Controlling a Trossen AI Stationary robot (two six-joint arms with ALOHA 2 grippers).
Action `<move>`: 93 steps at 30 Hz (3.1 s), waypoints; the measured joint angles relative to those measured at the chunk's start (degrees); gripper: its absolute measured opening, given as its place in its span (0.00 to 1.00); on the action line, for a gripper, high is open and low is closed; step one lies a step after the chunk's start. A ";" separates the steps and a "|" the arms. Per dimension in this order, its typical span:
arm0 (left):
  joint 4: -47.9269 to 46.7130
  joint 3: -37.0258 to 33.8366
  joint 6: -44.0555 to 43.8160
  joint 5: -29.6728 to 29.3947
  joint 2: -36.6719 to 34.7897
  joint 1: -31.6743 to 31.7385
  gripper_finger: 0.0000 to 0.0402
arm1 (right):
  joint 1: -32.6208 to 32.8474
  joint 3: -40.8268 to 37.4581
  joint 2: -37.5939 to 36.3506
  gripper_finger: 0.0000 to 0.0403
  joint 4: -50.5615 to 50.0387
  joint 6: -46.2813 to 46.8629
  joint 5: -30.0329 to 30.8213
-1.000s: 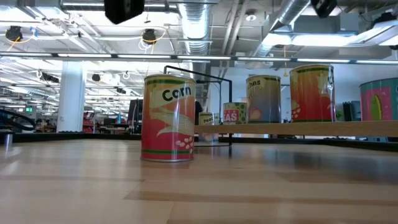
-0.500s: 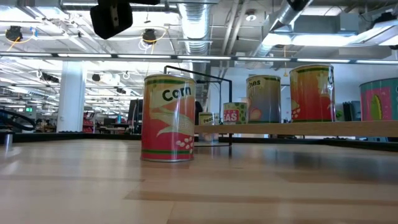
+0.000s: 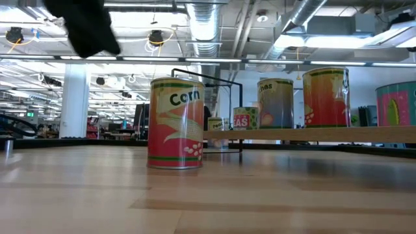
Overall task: Pick and place cans onto a shelf
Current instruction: Put the canned corn on the shelf
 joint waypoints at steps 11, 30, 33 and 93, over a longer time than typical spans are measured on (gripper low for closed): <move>19.37 -10.17 -1.00 1.44 0.39 -0.66 0.00 | 0.90 7.52 13.26 0.08 -2.57 3.16 -0.03; 43.65 -13.41 0.08 -1.68 12.36 2.49 0.00 | -2.51 14.00 25.12 0.32 -12.53 0.75 -2.19; 43.87 -13.39 0.35 -1.71 12.63 2.90 0.00 | -2.46 14.00 26.05 0.39 -12.02 -2.05 -1.73; 28.76 -13.35 2.75 -10.93 -5.69 -0.36 0.00 | -10.62 13.98 31.57 0.08 -10.88 -25.39 -3.40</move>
